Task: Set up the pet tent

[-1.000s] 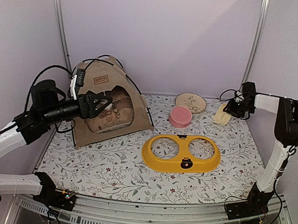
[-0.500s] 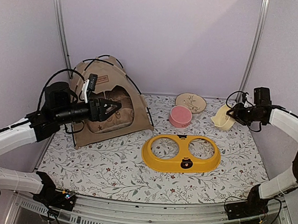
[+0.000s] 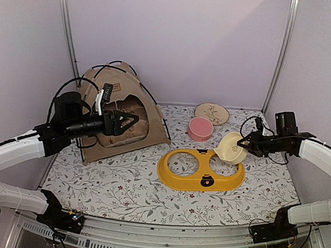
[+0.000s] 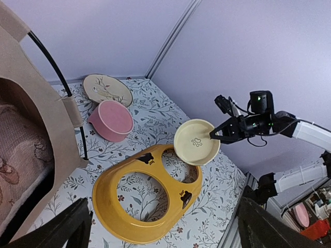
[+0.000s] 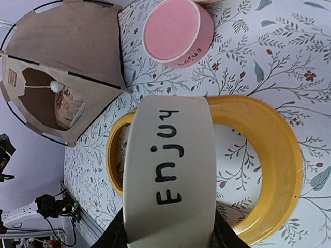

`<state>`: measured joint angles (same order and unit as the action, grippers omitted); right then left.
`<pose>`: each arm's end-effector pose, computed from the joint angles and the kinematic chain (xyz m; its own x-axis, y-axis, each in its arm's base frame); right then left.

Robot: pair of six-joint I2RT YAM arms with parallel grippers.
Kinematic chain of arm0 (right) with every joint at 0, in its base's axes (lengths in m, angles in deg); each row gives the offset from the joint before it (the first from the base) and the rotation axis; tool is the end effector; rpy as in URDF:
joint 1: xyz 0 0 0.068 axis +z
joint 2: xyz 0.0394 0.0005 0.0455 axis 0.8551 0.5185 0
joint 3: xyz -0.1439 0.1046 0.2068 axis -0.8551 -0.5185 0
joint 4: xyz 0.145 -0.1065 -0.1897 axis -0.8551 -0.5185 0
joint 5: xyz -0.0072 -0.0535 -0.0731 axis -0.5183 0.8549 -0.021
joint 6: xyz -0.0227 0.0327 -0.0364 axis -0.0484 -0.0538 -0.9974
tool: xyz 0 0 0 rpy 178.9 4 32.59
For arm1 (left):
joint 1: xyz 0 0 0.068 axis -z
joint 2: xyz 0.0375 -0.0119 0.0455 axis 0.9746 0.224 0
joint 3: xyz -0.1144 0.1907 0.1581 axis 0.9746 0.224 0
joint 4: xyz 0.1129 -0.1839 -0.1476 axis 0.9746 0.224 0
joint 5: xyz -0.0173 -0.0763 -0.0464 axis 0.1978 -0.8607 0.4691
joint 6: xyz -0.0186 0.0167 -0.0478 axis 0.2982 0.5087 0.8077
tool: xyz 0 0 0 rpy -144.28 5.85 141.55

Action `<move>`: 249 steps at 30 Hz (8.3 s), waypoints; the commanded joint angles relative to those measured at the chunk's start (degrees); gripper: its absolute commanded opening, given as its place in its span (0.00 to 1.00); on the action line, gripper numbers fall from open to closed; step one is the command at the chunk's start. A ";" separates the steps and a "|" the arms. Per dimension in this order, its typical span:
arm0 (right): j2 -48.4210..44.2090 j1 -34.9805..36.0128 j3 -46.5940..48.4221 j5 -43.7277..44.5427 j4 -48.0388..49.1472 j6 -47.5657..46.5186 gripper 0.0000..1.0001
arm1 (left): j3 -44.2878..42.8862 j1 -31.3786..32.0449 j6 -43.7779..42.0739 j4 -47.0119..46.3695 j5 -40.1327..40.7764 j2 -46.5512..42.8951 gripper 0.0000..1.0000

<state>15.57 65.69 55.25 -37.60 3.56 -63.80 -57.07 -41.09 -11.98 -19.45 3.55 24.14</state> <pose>0.2350 0.0484 0.2429 -0.8468 0.2485 -0.4702 -0.1438 0.7442 0.6522 0.1947 -0.1566 0.3136 -0.5400 -0.2009 -0.8173 0.6419 0.5298 -0.5543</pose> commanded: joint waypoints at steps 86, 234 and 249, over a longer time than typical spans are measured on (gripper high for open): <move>14.15 22.67 3.97 29.87 -1.06 2.32 0.21 | -3.56 12.22 -0.04 -0.55 8.26 29.34 0.99; 59.81 15.86 31.42 -14.93 60.18 32.19 0.46 | -1.87 19.98 5.45 4.46 23.78 15.32 1.00; 64.11 17.47 32.30 -17.28 75.89 45.18 0.00 | -0.93 19.94 5.69 4.37 23.98 14.53 1.00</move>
<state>79.22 82.52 86.51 -54.52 74.53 -20.77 -58.75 -20.46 -5.91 -13.85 27.37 40.05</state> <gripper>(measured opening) 0.018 0.995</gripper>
